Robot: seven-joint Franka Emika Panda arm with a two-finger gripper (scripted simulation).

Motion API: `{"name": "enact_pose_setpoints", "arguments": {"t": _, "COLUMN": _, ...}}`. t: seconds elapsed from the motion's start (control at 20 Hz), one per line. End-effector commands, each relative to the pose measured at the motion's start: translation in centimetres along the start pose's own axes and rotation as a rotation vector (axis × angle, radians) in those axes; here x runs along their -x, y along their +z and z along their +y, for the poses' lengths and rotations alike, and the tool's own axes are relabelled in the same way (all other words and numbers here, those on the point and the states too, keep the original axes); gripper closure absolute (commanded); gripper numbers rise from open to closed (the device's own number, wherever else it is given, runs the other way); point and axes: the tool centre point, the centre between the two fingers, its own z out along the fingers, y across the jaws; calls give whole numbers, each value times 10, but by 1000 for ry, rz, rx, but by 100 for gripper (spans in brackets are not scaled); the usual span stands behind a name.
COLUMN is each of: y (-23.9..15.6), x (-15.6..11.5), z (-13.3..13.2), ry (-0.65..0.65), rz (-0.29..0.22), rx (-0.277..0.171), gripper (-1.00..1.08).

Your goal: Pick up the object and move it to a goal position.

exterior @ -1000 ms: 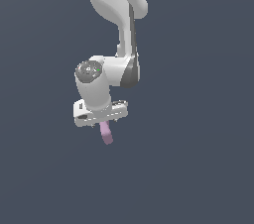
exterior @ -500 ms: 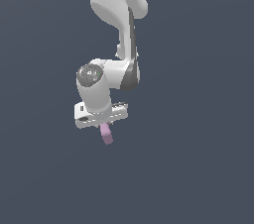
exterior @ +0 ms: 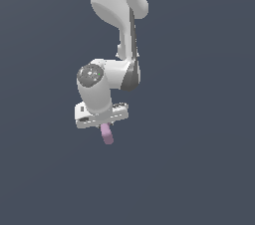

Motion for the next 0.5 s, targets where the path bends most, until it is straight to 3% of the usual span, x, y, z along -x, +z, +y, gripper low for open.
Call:
{"name": "enact_pose_setpoints", "arguments": {"t": 0.0, "y": -3, "x": 0, "z": -2, "ry": 0, "rz": 1, "rx": 0, "gripper": 108}}
{"name": "enact_pose_setpoints", "arguments": {"t": 0.45, "y": -44, "x": 1, "z": -27, "ry": 0, "rz": 1, "rx": 0, "gripper": 108}}
